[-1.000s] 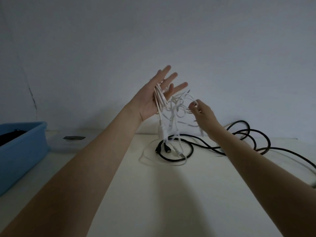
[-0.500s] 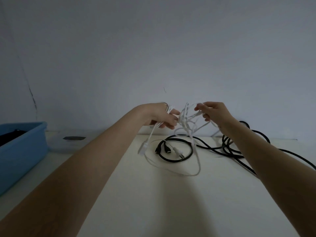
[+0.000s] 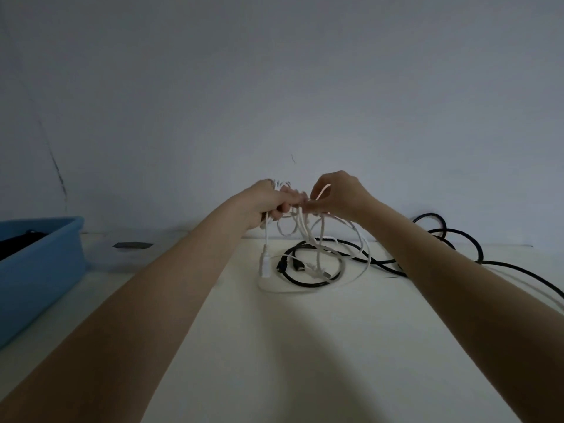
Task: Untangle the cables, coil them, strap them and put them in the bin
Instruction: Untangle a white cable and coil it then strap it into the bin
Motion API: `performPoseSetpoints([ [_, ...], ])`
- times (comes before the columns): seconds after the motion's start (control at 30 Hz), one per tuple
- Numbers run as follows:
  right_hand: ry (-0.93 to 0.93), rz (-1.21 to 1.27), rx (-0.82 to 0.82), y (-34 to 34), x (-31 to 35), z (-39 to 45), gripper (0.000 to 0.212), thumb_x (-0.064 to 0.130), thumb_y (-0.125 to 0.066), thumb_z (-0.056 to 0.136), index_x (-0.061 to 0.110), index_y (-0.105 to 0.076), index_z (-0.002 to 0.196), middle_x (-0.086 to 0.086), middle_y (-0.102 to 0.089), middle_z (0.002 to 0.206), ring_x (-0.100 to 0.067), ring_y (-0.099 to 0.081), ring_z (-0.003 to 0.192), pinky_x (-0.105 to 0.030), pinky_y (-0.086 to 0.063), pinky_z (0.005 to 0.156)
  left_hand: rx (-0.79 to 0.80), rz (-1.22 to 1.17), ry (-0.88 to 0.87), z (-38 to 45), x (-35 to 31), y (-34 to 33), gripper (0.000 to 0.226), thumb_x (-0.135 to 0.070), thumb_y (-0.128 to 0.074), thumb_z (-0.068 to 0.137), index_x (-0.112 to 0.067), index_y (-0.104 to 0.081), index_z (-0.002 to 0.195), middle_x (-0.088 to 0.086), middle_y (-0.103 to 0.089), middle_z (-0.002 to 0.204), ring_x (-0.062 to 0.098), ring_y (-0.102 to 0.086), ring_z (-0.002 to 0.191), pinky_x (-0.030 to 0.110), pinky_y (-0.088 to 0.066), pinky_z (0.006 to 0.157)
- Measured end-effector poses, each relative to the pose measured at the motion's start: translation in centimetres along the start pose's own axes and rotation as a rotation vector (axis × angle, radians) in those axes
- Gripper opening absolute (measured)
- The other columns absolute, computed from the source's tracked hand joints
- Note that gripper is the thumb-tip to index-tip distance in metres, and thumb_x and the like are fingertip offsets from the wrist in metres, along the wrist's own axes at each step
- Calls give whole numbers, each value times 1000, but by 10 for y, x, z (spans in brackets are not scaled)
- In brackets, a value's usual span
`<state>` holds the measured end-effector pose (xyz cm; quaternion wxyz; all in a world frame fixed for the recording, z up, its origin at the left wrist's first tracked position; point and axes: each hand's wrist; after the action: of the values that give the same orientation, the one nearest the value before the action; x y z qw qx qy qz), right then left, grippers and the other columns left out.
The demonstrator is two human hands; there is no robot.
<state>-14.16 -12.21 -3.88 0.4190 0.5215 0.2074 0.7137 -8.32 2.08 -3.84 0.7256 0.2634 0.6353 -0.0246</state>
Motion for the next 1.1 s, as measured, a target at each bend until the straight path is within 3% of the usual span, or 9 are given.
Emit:
performPoseSetpoints([
  [0.2,-299,718,-100,1,-16,-3,25,-8,-72,73,6,-53,65,-23,-64,77,-29,-65,69,-27,-51,62,3,173,-71,-1,-1,2,16,-17,-69,85,-9,-56,84,-2,-49,58,2,-42,43,14,-33,39],
  [0.27,-407,834,-151,3,-21,-6,26,-10,-67,77,7,-50,66,-20,-63,74,-22,-65,58,-22,-52,51,17,242,-96,-4,-1,-2,12,-15,-66,88,-6,-57,89,-6,-51,48,2,-42,41,11,-33,36],
  [0.37,-493,907,-230,5,-28,-7,27,-14,-62,80,5,-48,67,-17,-60,69,-22,-62,59,-28,-56,56,14,280,-110,-7,-2,-6,13,-13,-63,90,-9,-57,80,-10,-51,42,5,-42,45,10,-31,34],
  [0.47,-509,944,-268,6,-33,-4,27,-15,-60,80,5,-47,68,-16,-59,66,-19,-63,49,-28,-56,55,-57,273,-111,-4,-5,-5,22,-14,-59,92,-13,-49,72,1,-48,60,8,-40,49,10,-29,33],
  [0.57,-490,892,-280,4,-32,-2,24,-12,-63,80,7,-49,75,-15,-60,70,-19,-61,56,-25,-55,53,-69,372,-149,-7,-8,-6,19,-20,-56,93,-11,-53,77,0,-44,61,9,-38,49,9,-25,29],
  [0.73,-139,731,-132,3,-23,-5,22,-6,-64,82,11,-51,87,-13,-64,73,-21,-60,65,-27,-43,61,0,456,-97,-10,-5,-10,46,-54,-62,82,-9,-50,87,0,-47,69,9,-42,55,13,-33,38],
  [0.87,-46,620,-21,4,-19,-5,21,-4,-61,85,12,-50,91,-13,-65,78,-27,-58,79,-35,-42,74,-67,185,-52,0,3,-7,33,-34,-74,80,-11,-50,82,1,-50,71,9,-42,55,14,-32,38],
  [0.97,-72,572,35,5,-22,-7,22,-6,-61,84,7,-51,99,-12,-63,77,-22,-59,71,-28,-44,68,-82,11,-22,5,4,0,31,-15,-74,81,-13,-45,69,2,-46,64,10,-38,52,19,-28,42],
  [1.1,-130,467,-85,-1,-25,-3,21,-7,-58,84,13,-54,77,-9,-63,70,-17,-60,64,-20,-47,58,-73,-66,5,8,3,1,26,-7,-69,84,-9,-47,71,5,-46,66,10,-34,50,14,-25,33],
])
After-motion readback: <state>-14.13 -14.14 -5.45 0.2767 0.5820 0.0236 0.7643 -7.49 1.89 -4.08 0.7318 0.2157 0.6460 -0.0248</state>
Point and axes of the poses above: each hand's wrist, its own z-axis towards the middle knuckle, its own y-axis out of the back of the hand, x = y × z
